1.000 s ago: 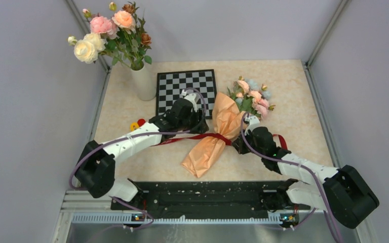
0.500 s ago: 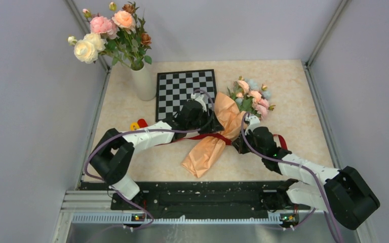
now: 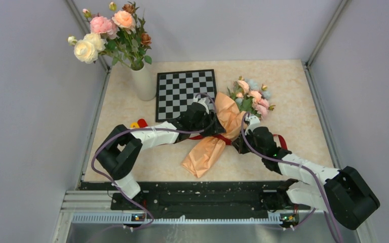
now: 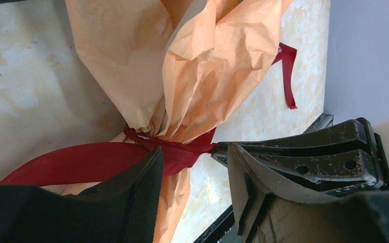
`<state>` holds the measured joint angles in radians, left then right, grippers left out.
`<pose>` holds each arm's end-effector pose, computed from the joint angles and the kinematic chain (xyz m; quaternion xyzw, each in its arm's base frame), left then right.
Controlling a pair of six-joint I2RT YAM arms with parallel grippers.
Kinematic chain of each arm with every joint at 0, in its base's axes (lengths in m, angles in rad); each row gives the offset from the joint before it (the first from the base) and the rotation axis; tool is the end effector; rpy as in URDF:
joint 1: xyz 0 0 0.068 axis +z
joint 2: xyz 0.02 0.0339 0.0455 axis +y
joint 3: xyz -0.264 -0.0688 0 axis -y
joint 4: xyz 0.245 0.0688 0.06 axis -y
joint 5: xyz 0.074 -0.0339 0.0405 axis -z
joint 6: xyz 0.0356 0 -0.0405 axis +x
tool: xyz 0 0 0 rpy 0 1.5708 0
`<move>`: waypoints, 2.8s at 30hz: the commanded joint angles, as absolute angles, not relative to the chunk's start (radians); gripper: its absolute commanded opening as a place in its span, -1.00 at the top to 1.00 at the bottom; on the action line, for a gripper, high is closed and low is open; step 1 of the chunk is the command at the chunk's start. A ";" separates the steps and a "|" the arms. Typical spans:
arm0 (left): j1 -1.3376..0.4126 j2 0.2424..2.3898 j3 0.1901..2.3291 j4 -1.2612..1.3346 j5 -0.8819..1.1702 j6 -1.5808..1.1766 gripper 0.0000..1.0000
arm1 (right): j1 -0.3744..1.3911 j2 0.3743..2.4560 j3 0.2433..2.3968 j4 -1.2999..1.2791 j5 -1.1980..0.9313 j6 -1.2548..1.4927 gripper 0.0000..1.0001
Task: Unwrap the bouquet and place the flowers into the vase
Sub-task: Untie the ribbon from the wrapping paper.
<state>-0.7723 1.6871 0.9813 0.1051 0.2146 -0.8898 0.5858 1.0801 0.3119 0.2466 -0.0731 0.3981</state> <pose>0.2567 -0.2607 0.2010 -0.0018 0.8810 -0.4063 0.2425 0.1722 0.1174 0.1647 -0.0993 0.8594 0.2643 0.4262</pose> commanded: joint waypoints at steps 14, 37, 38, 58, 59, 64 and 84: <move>-0.806 1.656 0.969 0.097 0.103 -0.899 -0.06 | 0.577 1.065 0.305 0.299 -0.073 0.411 1.00; -0.839 1.682 0.968 0.109 0.088 -0.929 0.02 | 0.577 1.086 0.317 0.304 -0.080 0.408 1.00; -0.839 1.684 0.967 0.112 0.091 -0.931 0.03 | 0.578 1.089 0.317 0.306 -0.081 0.407 1.00; -0.838 1.702 0.972 0.115 0.064 -0.922 0.60 | 0.577 1.071 0.311 0.282 -0.060 0.403 1.00; -0.839 1.698 0.971 0.116 0.058 -0.921 0.60 | 0.577 1.069 0.311 0.277 -0.057 0.403 1.00; -0.832 1.687 0.966 0.119 0.044 -0.910 0.59 | 0.577 1.052 0.310 0.250 -0.033 0.408 1.00; -0.805 1.695 0.959 0.200 0.077 -0.919 0.46 | 0.577 1.023 0.319 0.160 -0.011 0.426 1.00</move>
